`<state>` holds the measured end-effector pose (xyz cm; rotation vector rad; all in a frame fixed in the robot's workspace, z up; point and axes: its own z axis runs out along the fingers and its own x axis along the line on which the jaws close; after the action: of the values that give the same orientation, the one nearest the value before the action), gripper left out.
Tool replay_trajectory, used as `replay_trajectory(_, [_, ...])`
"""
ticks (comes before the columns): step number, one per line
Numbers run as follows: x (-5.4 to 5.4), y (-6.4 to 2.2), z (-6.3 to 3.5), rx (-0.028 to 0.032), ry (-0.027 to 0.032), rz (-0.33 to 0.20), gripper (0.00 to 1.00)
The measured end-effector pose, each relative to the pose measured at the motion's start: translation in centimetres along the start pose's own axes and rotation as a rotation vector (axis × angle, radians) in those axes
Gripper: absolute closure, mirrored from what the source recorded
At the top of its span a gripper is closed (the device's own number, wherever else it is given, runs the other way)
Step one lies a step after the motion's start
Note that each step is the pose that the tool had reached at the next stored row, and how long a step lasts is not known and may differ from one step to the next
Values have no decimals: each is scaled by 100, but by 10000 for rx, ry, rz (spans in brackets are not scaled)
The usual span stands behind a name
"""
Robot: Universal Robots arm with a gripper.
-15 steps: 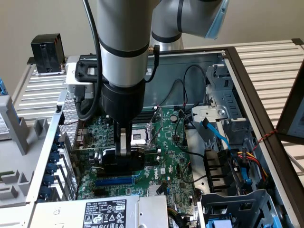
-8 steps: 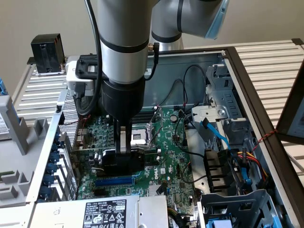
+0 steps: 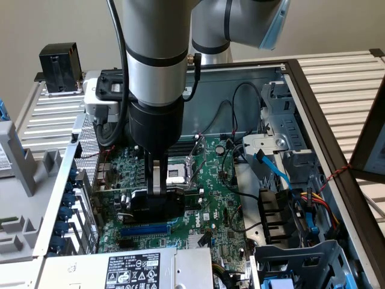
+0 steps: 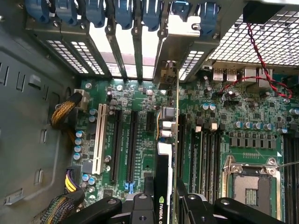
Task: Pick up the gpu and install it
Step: 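Insert the gpu into the slot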
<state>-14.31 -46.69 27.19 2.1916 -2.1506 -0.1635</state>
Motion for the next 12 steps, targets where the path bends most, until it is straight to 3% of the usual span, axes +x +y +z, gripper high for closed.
replay_trajectory(12, [-27,27,19,3,-28,-2,73])
